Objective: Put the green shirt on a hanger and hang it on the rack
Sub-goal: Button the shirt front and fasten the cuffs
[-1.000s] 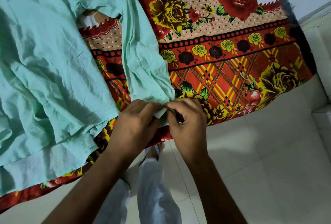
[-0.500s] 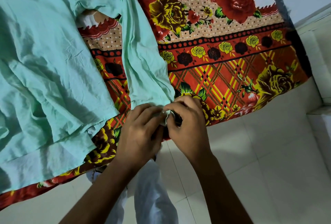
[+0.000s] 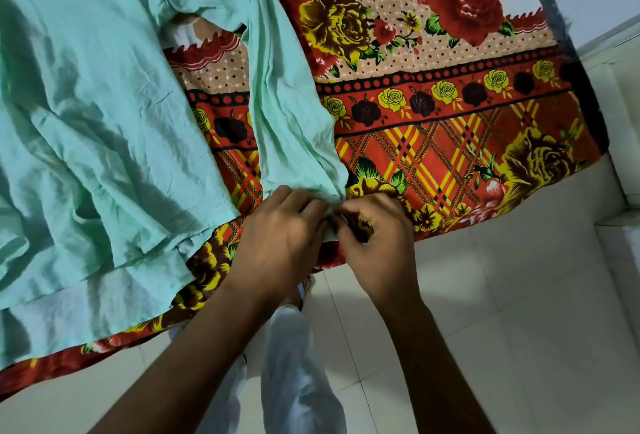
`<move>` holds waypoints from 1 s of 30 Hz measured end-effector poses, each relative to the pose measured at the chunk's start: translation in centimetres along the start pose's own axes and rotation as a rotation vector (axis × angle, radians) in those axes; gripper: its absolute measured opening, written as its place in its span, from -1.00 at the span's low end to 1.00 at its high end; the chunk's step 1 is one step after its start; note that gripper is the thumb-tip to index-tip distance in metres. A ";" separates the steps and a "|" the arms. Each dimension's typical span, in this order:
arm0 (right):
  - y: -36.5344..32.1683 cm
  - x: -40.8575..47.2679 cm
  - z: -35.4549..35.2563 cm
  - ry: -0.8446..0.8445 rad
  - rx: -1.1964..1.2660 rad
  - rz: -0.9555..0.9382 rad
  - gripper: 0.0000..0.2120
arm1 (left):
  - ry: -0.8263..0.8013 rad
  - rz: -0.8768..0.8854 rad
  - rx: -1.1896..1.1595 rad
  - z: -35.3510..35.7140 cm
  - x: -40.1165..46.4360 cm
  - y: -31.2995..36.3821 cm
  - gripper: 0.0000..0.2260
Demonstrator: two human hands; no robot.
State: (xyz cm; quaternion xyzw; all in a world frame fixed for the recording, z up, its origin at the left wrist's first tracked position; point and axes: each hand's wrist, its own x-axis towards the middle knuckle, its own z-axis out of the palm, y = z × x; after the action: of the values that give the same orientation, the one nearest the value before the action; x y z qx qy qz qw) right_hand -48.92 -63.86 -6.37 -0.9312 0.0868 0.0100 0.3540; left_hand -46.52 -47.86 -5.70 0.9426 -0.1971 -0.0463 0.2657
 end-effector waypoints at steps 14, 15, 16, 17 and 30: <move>-4.4 4.6 0.4 0.061 -0.158 -0.255 -0.75 | 0.101 -0.126 -0.205 -3.5 2.0 -2.7 -0.81; -5.4 5.8 1.0 0.041 -0.164 -0.293 -0.74 | 0.139 -0.144 -0.210 -4.5 2.4 -3.6 -0.83; -6.5 7.2 1.6 0.021 -0.170 -0.329 -0.73 | 0.172 -0.161 -0.212 -5.6 2.9 -4.5 -0.85; -7.7 8.5 2.3 0.010 -0.175 -0.363 -0.72 | 0.210 -0.178 -0.202 -6.7 3.4 -5.4 -0.86; -27.5 26.5 18.8 0.002 -0.214 -0.772 -0.67 | 0.463 -0.467 0.313 -19.7 12.8 -30.6 -0.55</move>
State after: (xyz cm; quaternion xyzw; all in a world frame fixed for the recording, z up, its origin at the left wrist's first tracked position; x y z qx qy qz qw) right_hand -17.33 -35.32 -4.54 -0.9270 -0.2706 -0.1156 0.2325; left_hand -20.35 -19.51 -4.57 0.9770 0.0843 0.1394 0.1377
